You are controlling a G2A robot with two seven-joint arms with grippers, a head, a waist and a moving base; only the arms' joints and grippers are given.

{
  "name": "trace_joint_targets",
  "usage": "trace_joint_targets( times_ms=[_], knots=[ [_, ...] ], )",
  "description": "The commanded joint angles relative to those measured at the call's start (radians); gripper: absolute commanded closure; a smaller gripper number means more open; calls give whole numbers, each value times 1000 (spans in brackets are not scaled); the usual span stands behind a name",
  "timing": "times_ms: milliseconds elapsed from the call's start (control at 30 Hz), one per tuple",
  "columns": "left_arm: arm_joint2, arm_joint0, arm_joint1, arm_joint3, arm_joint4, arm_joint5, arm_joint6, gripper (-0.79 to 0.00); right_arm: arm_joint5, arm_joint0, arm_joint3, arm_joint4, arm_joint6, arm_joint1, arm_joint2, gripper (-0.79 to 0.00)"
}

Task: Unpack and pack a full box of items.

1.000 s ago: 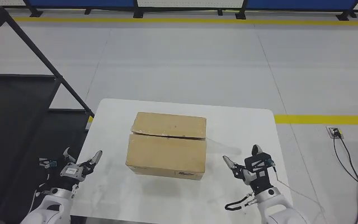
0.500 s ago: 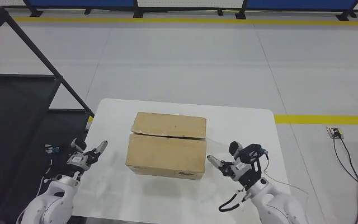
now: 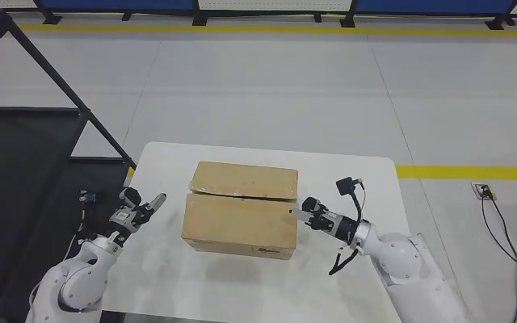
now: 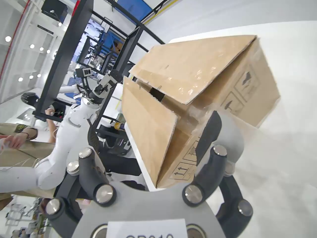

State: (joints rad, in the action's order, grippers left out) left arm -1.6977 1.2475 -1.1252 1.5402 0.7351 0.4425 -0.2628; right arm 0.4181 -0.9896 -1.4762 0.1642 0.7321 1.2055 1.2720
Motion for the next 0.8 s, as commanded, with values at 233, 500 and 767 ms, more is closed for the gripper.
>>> trace_joint_targets(
  times_ms=[233, 500, 767],
  knots=[
    [24, -20, 3, -19, 11, 3, -8, -785, 77, 74, 94, -226, 136, 4, -27, -785],
    [45, -20, 6, -5, 18, 16, -20, -785, 182, 60, 69, -467, 379, -16, 9, -785],
    [34, 26, 19, 32, -43, 186, -87, -785, 175, -4, -81, -520, 495, -52, 5, -785]
  ],
)
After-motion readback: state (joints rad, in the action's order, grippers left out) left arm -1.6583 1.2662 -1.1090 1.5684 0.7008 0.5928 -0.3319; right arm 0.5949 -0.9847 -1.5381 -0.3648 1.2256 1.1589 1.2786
